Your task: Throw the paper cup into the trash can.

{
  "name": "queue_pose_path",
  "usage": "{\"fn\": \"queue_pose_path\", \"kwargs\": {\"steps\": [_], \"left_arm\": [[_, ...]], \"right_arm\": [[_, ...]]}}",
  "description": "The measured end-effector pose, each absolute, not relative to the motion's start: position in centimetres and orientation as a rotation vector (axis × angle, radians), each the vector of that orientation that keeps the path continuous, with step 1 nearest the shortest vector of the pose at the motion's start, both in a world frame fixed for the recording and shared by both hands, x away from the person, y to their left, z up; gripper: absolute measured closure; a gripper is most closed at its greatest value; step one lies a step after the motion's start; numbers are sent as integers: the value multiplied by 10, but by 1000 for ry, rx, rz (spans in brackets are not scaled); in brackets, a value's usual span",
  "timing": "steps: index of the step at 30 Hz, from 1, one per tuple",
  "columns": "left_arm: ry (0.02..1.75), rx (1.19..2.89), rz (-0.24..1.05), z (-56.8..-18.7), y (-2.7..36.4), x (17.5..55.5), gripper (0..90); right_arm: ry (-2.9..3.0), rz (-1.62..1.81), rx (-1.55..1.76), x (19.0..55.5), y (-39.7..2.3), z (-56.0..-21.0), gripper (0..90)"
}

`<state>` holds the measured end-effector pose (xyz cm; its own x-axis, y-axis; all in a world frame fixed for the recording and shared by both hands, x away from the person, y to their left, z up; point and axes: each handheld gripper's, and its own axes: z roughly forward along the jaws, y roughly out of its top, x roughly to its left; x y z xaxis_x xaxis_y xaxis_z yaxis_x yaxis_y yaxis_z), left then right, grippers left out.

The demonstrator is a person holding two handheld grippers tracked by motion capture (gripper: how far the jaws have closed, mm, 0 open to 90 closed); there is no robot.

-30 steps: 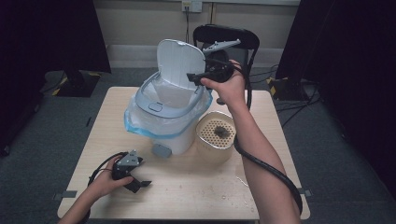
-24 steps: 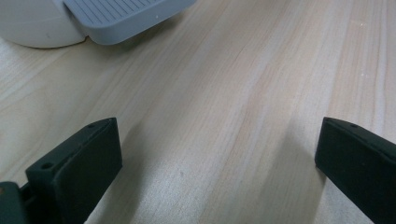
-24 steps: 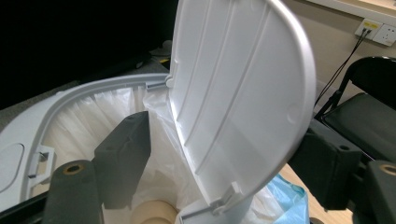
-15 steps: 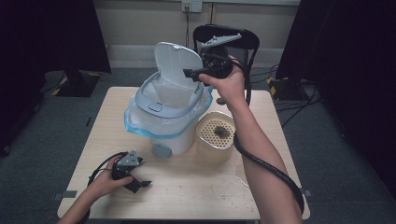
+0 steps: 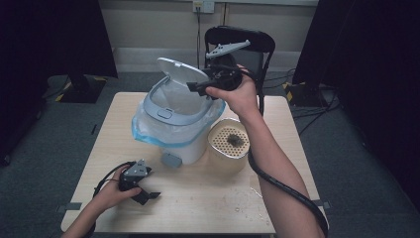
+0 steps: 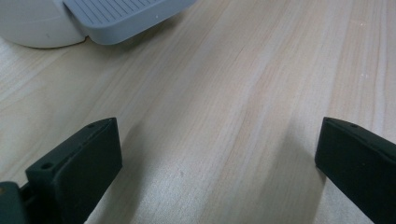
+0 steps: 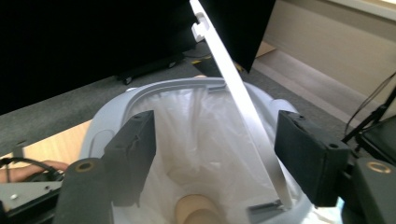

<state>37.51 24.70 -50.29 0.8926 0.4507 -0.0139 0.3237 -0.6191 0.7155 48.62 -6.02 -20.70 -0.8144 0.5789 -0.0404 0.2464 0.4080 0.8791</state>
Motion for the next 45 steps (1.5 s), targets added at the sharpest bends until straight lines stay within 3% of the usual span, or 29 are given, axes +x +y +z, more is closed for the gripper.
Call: {"fn": "queue_pose_path", "kwargs": {"steps": [10,35,45], "left_arm": [[553,2287,214,-503,247,375,0],[553,2288,215,-503,247,375,0],[554,2288,217,-503,247,375,0]], "right_arm": [[2397,1377,673,478,-51,-219,236],[2504,1408,641,458,-42,-235,226],[2570,1412,656,456,-37,-245,275]]}}
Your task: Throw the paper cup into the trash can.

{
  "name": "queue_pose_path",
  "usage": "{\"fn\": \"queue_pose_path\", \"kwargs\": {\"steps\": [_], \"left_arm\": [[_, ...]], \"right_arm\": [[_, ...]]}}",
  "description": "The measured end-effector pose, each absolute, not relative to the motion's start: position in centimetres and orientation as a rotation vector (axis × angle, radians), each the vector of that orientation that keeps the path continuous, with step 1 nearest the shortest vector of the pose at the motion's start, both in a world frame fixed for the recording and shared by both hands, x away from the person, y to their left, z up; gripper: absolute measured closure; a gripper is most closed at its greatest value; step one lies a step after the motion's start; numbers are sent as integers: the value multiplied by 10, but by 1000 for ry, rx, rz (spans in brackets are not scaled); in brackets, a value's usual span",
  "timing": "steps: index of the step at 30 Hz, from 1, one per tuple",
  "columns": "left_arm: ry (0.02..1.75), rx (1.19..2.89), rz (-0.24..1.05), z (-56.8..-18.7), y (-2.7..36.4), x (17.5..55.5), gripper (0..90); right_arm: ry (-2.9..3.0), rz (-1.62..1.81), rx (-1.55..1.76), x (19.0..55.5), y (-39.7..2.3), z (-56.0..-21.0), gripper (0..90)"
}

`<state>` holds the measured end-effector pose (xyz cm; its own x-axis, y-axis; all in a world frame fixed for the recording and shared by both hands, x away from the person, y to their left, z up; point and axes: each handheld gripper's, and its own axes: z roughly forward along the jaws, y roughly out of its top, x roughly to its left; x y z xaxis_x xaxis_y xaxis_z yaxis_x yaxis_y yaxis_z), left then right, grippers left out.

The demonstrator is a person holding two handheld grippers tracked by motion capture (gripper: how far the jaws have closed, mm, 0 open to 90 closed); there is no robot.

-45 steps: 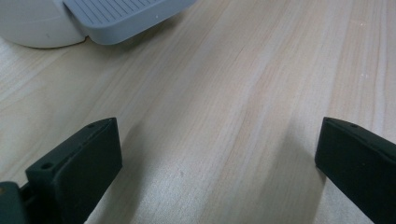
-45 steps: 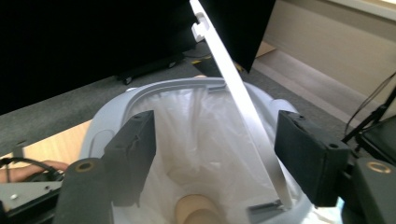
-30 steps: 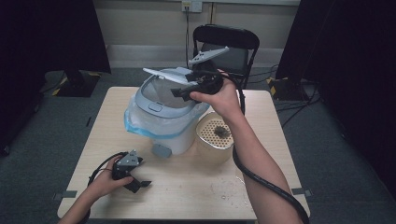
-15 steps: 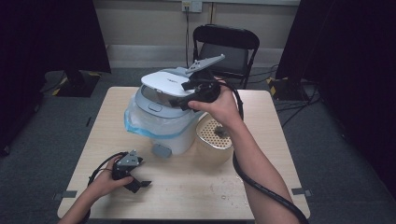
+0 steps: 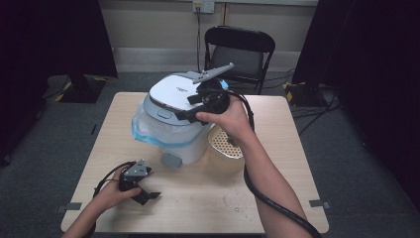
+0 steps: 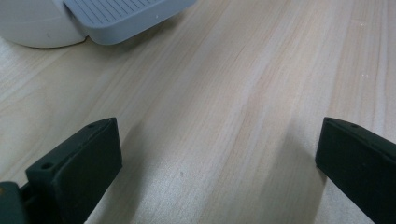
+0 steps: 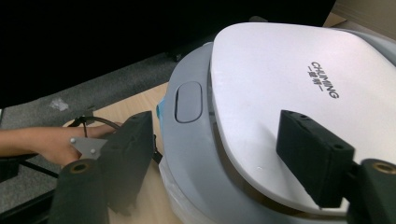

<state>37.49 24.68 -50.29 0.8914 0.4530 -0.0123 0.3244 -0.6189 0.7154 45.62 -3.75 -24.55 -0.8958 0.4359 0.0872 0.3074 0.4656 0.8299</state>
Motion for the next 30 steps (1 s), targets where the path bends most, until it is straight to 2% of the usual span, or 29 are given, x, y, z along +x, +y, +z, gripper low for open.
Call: {"fn": "queue_pose_path", "kwargs": {"steps": [7,12,15,20,30], "left_arm": [[554,2289,217,-503,247,375,0],[554,2289,217,-503,247,375,0],[554,2289,217,-503,247,375,0],[554,2289,217,-503,247,375,0],[554,2289,217,-503,247,375,0]], "right_arm": [[2589,1434,683,456,-36,-249,276],[2586,1477,735,457,-38,-251,418],[2559,1458,804,459,-40,-253,560],[2536,1412,809,460,-37,-253,638],[2514,1320,760,461,-26,-251,724]]}}
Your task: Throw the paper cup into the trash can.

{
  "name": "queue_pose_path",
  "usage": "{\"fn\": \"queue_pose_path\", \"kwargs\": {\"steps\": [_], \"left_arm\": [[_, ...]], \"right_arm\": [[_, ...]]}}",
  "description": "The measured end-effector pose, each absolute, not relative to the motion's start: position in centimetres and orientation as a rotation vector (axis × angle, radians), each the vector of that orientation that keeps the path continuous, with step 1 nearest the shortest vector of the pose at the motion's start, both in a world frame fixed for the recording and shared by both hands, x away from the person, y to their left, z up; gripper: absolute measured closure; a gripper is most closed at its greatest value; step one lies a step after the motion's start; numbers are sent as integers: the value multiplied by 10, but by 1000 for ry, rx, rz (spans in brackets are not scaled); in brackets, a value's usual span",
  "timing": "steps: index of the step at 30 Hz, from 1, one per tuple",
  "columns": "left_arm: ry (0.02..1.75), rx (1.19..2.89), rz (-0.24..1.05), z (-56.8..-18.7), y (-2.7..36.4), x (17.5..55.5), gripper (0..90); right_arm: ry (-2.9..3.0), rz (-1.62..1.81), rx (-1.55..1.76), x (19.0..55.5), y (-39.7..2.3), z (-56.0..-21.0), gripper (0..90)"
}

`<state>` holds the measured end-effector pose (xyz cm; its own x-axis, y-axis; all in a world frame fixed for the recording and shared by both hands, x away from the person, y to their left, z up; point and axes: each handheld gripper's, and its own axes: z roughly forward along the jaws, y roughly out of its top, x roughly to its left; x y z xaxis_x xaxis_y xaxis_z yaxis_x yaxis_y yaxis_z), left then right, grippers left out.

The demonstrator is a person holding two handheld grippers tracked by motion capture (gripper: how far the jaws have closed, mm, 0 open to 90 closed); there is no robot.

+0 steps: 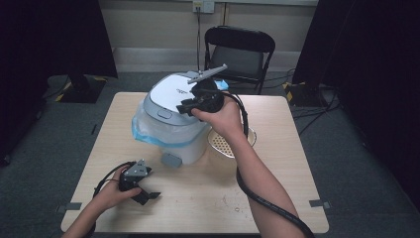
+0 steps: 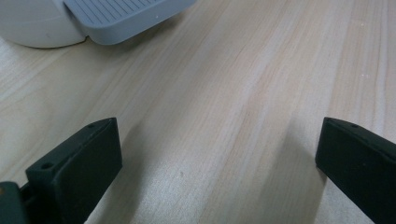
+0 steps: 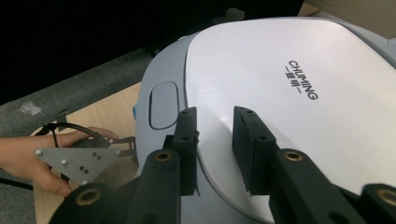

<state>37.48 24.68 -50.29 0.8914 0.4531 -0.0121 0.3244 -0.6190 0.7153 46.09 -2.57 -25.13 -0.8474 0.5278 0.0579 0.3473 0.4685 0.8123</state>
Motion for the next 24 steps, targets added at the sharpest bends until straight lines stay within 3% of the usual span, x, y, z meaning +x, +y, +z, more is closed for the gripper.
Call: {"fn": "queue_pose_path", "kwargs": {"steps": [7,24], "left_arm": [[554,2289,215,-503,247,375,0],[555,2289,217,-503,247,375,0]], "right_arm": [[2484,1381,821,466,-34,-258,876],[2508,1340,787,466,-32,-258,900]]}}
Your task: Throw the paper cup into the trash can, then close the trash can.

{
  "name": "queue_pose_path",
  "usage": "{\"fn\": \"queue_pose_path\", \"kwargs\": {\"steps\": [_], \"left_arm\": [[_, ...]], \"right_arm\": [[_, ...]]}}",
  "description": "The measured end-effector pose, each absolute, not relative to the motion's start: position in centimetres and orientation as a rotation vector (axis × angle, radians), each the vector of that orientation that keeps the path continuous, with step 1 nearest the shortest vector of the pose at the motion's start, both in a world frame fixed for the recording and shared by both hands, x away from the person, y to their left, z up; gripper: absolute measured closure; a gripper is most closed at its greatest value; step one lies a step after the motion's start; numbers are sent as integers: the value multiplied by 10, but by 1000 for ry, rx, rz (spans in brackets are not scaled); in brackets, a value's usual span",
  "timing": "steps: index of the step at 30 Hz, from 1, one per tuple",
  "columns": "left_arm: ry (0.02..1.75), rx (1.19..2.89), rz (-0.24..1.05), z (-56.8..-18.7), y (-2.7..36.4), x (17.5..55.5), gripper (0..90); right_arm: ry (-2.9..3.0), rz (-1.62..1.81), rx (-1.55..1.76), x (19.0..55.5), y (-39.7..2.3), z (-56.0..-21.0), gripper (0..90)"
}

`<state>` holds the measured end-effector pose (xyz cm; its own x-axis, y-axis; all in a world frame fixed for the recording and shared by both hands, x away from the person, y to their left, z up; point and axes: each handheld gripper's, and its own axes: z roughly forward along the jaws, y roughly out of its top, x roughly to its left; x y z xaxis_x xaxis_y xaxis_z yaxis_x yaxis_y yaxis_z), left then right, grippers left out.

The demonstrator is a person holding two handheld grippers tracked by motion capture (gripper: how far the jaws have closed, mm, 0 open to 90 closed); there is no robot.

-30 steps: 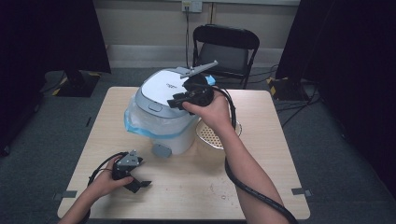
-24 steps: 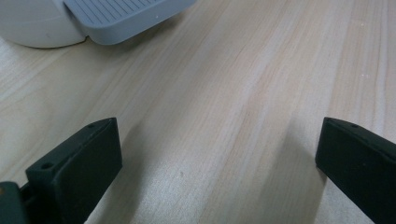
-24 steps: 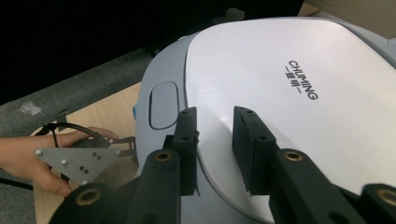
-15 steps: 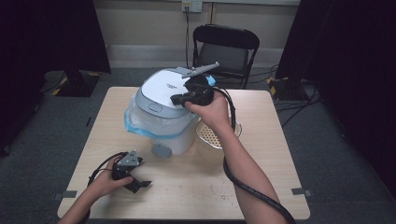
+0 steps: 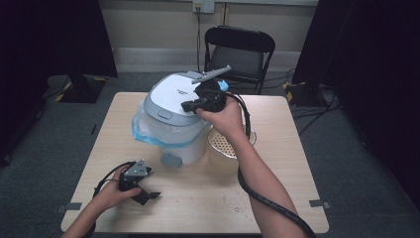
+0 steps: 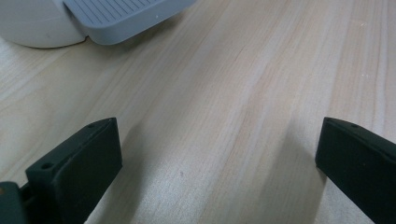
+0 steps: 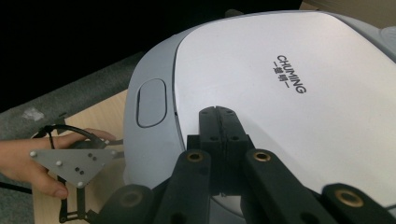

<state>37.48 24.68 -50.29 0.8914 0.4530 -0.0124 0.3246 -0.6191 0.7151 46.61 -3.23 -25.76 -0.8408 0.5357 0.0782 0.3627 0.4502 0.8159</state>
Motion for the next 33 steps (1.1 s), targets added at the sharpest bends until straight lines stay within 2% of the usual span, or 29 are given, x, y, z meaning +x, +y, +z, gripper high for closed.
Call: {"fn": "queue_pose_path", "kwargs": {"steps": [3,4,5,7,9,11,14,15,16,17,18,21,33], "left_arm": [[554,2289,217,-503,247,375,0],[555,2289,217,-503,247,375,0],[554,2288,216,-503,247,375,0],[555,2288,216,-503,247,375,0],[555,2289,216,-503,247,375,0],[555,2288,216,-503,247,375,0],[555,2288,216,-503,247,375,0],[555,2288,216,-503,247,375,0],[555,2288,216,-503,247,375,0],[555,2288,216,-503,247,375,0],[555,2288,216,-503,247,375,0],[556,2288,216,-503,247,375,0],[559,2287,216,-503,247,375,0]], "right_arm": [[2517,1302,768,465,-30,-255,891],[2520,1295,764,465,-30,-255,865],[2525,1267,738,463,-28,-252,782],[2528,1250,741,462,-29,-250,761],[2510,1269,758,462,-34,-249,681],[2506,1278,766,462,-36,-248,668],[2482,1270,793,464,-42,-247,567],[2467,1271,807,463,-46,-245,482],[2467,1271,807,463,-46,-245,482],[2466,1277,821,462,-48,-243,426],[2466,1277,821,462,-48,-243,426],[2436,1261,823,459,-56,-238,294],[2404,1275,817,450,-78,-234,146]]}}
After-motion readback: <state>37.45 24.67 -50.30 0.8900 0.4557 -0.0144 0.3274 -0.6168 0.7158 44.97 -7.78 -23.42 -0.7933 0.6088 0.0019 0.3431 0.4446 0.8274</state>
